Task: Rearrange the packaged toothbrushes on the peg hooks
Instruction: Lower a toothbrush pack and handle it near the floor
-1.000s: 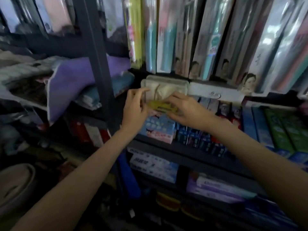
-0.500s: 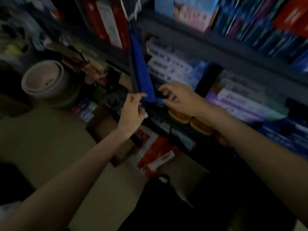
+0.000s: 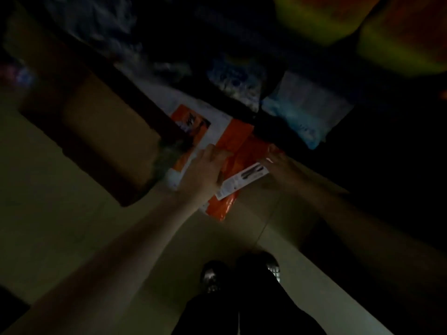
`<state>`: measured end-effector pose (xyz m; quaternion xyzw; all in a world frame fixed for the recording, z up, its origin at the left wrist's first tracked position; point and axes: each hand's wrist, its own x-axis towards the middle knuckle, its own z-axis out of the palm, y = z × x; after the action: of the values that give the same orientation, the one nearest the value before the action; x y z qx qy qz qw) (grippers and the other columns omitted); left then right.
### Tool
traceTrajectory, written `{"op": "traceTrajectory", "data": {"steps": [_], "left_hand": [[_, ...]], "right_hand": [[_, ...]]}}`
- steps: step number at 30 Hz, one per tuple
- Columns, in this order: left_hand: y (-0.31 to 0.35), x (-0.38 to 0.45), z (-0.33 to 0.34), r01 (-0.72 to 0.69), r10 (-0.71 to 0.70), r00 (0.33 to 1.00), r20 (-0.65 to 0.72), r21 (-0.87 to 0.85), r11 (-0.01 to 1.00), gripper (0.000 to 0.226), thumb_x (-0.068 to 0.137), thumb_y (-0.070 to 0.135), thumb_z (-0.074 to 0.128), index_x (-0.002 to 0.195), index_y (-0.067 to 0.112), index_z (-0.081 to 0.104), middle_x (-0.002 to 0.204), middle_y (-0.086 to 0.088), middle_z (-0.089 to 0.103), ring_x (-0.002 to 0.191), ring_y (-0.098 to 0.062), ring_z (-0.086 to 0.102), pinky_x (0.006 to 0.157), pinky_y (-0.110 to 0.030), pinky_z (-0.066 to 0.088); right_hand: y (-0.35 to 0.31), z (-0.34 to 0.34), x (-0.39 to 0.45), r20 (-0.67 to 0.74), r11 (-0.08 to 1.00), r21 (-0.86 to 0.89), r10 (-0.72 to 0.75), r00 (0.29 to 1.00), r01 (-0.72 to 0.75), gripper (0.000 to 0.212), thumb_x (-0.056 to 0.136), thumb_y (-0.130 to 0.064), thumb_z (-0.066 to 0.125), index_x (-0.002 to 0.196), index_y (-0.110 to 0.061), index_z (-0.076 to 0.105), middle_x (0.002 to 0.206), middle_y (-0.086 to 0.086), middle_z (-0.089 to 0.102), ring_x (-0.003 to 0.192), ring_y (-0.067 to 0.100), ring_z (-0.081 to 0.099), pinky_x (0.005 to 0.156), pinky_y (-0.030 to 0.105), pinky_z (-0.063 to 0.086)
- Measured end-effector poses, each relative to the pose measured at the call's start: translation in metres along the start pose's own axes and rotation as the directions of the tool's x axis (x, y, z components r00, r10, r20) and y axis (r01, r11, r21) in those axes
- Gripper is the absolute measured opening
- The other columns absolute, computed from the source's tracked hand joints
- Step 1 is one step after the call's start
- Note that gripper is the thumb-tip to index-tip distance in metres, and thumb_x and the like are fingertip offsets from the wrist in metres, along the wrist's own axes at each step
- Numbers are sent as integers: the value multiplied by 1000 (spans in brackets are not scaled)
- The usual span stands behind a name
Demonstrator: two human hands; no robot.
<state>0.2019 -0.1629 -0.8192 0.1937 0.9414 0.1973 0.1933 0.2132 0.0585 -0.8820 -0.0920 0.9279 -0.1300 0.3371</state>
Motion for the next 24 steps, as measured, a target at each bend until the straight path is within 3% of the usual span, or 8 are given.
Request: {"op": "traceTrajectory", "data": {"steps": [2,4,10,12,16,18,21,24], "left_hand": [[-25,3,58,22,-23,999,39,41,999,52,88,21,57,136,16,39,139,-14,36,125,-29,38,102,-39,36],[-45,7,105,50,-51,998,42,30,998,54,89,22,56,138,14,36,139,-15,37,124,-28,41,100,-35,36],[-62,13,163,28,-27,1000,4,-70,997,56,89,23,55,140,17,34,144,-13,31,130,-25,35,101,-26,34],[-53,11,154,17,-14,999,35,-68,998,58,87,23,59,139,12,36,142,-15,33,131,-27,34,105,-32,33],[-12,6,90,-12,6,983,183,30,999,81,78,31,70,143,13,23,144,-11,29,133,-32,26,106,-42,32],[16,3,34,9,-28,978,209,90,996,82,80,27,68,144,16,19,144,-8,29,131,-30,26,100,-39,33],[68,-10,-80,-80,78,995,56,34,996,58,87,21,58,139,15,34,135,-10,44,121,-31,41,95,-40,39],[129,-31,-221,-150,147,982,-123,-21,988,26,92,18,49,116,14,60,111,-14,63,100,-31,59,78,-39,47]], "right_hand": [[23,66,42,-47,981,-170,-99,994,90,65,77,-15,72,134,-1,43,137,23,44,125,35,45,105,41,33],[42,119,82,-148,936,-325,-190,971,134,55,62,-9,79,113,3,61,110,23,64,96,36,65,86,45,49],[52,153,114,-164,828,-515,-347,923,221,25,72,-13,57,91,1,64,84,19,67,70,33,66,66,40,55],[43,134,94,-191,852,-446,-390,901,274,38,73,-19,40,92,0,67,87,17,66,75,33,65,68,34,52],[13,33,24,-244,943,-252,-279,929,217,41,87,-18,55,123,2,54,118,23,54,107,37,50,87,35,32],[-5,-40,-21,-255,957,-120,-288,923,266,47,82,-24,62,121,2,55,113,25,57,102,39,52,84,37,36],[-39,-167,-97,-236,948,-141,-312,920,286,39,81,-26,68,112,-3,62,100,22,63,93,35,58,78,38,44],[-92,-309,-180,-172,929,-315,-256,951,193,32,90,-38,54,105,-12,64,98,16,65,90,31,61,69,37,48]]}}
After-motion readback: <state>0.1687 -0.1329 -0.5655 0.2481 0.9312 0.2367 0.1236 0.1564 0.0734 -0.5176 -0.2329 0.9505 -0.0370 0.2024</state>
